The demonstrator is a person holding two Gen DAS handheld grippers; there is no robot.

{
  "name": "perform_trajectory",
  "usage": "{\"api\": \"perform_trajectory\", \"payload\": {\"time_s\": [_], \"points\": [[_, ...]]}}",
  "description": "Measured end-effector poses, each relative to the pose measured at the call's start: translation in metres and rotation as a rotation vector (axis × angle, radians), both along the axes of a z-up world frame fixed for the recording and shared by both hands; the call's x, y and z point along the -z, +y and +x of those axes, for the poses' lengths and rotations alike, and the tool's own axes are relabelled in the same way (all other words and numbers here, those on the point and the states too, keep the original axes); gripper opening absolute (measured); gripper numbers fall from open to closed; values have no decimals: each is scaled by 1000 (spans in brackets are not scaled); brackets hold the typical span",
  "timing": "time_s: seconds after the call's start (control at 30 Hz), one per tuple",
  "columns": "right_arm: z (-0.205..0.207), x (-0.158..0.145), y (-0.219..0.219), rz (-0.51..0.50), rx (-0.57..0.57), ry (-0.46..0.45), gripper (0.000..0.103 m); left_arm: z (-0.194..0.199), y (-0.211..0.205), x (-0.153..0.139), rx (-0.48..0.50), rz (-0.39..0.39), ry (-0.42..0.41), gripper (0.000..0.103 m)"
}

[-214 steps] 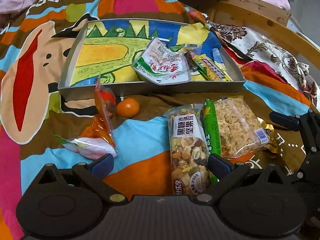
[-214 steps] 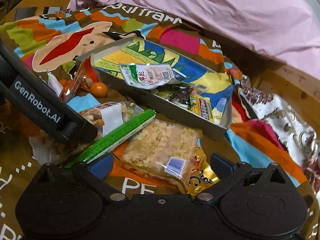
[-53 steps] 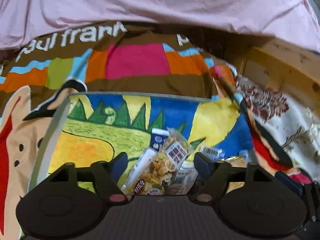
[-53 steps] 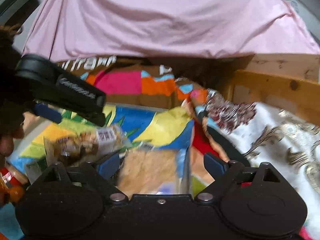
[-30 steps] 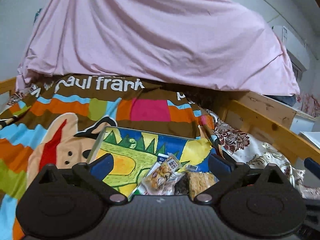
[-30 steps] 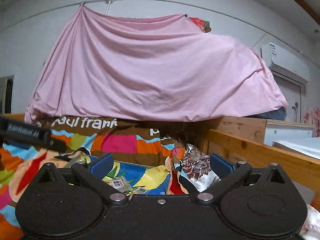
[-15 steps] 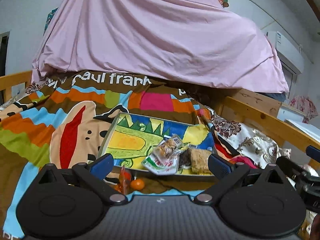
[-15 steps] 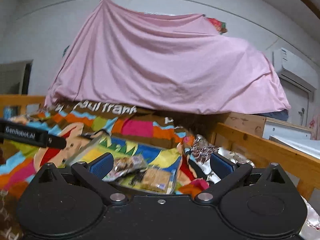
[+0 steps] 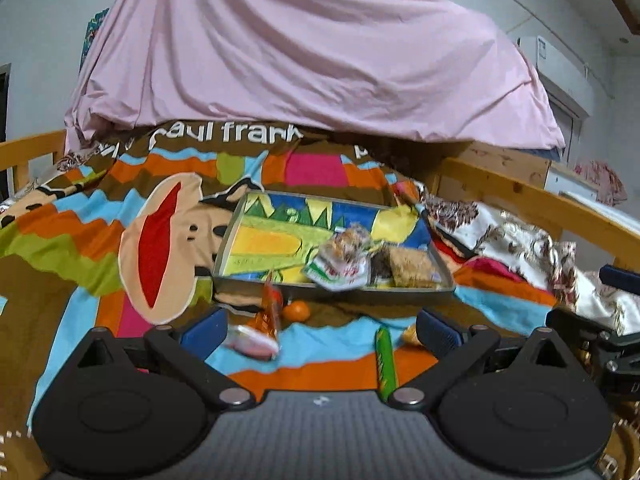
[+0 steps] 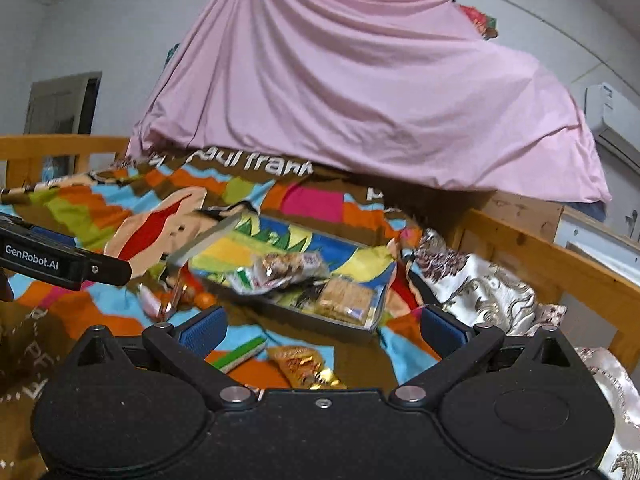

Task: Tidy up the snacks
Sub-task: 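Lift both tools up and away from the tin box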

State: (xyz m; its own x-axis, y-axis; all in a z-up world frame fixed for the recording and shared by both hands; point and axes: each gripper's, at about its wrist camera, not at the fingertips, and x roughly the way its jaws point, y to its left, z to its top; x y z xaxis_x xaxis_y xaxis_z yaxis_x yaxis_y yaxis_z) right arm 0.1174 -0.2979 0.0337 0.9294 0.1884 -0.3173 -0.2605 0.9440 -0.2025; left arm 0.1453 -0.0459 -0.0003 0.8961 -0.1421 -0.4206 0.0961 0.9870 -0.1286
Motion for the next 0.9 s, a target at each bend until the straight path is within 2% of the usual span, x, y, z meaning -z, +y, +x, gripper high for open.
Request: {"api": "perform_trajectory", "payload": {"time_s": [0.4, 0.57, 0.7, 0.9], "points": [[22, 22, 7, -63, 25, 174, 102, -3, -7, 22, 46, 60, 66, 103], [32, 29, 6, -77, 31, 242, 102, 3, -15, 31, 86, 124, 108, 103], [43, 37, 3, -97, -4, 313, 102, 7, -21, 35, 125, 164, 122, 103], [60, 47, -4, -155, -61, 349, 102, 15, -30, 41, 185, 188, 154, 103]]}}
